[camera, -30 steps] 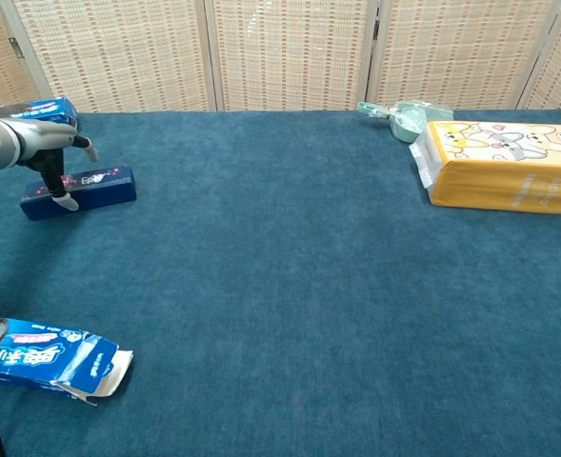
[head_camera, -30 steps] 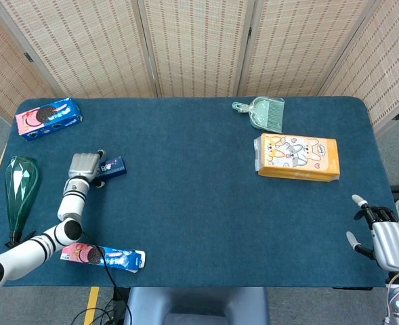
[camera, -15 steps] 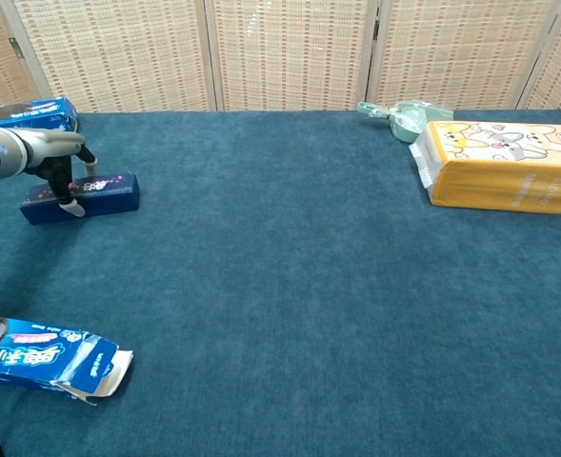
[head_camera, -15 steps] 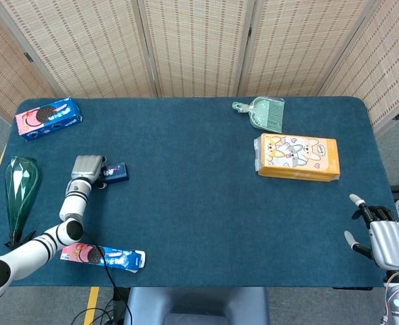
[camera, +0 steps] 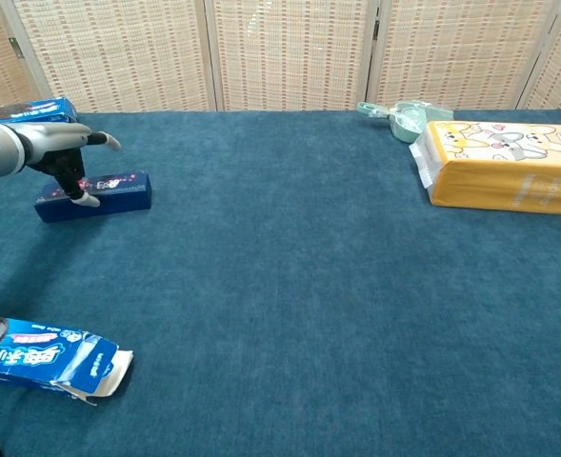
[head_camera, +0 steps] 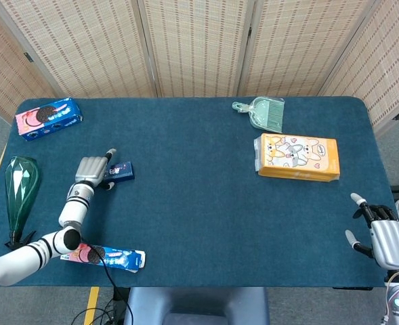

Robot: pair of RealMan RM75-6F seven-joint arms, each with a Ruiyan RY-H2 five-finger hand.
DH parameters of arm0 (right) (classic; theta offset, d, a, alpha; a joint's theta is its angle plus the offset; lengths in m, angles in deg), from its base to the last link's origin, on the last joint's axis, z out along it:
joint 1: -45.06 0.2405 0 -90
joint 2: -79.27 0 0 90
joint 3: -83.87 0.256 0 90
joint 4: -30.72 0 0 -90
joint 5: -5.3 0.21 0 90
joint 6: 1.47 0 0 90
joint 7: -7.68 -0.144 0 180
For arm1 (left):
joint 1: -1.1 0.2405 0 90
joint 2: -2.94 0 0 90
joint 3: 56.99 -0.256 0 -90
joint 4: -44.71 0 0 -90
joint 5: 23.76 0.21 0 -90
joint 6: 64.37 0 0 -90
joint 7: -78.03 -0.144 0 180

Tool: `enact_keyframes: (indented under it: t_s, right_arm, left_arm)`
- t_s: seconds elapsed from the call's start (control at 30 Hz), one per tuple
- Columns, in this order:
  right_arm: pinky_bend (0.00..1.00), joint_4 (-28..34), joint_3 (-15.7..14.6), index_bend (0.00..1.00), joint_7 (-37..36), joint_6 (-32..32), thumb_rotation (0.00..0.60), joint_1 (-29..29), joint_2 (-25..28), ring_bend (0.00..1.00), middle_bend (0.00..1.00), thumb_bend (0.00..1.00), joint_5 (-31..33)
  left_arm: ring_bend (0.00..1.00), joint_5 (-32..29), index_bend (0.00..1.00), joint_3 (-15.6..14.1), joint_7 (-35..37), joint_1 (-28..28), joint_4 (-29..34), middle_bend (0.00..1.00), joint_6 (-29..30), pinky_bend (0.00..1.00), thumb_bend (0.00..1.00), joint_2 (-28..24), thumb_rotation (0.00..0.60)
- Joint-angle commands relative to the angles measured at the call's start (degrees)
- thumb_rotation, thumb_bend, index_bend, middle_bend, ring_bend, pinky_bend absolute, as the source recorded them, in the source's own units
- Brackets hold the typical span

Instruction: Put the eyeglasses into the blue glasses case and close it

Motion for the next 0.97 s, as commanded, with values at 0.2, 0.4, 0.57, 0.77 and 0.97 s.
enact_keyframes:
  t_s: [0.2, 0.4, 0.57, 0.77, 0.97]
  right_arm:
    - [0.24, 0.0, 0.8, 0.12, 0.0, 0.3, 0.6, 0.6, 1.1, 0.33, 0.44, 0.3, 0.3]
    - [0.24, 0.3, 1.1, 0.16, -0.7, 2.5, 0.6, 1.9, 2.6, 0.33, 0.43, 0.3, 0.6]
    - [0.24, -0.2, 0.9, 0.23, -3.6, 3.9, 0.6, 3.1, 3.2, 0.33, 0.43, 0.31, -0.7]
    - [0.24, -1.4, 0.7, 0.23, -5.8, 4.7, 0.6, 4.2, 2.9, 0.33, 0.43, 0.31, -1.8]
    - [0.24, -1.3, 0.5, 0.24, -6.1, 4.6, 0.6, 4.8, 2.2, 0.33, 0.43, 0.31, -2.6]
  left_arm:
    - [0.58, 9.2, 0.09, 1.3, 9.5, 8.6, 14.6, 0.64, 13.7, 0.81, 0.3, -7.1, 0.6]
    - [0.47, 17.4, 0.17, -0.8, 11.3, 16.2, 21.4, 0.53, 28.7, 0.66, 0.3, -9.8, 0.6]
    - [0.44, 20.9, 0.19, -2.7, 12.0, 21.7, 25.9, 0.51, 35.6, 0.62, 0.3, -13.1, 0.6]
    - [0.38, 26.4, 0.2, -5.6, 13.1, 28.5, 29.2, 0.46, 43.9, 0.54, 0.3, -15.7, 0.6]
    - [0.35, 30.5, 0.19, -8.4, 12.4, 34.3, 32.5, 0.43, 50.0, 0.48, 0.3, -17.2, 0.6]
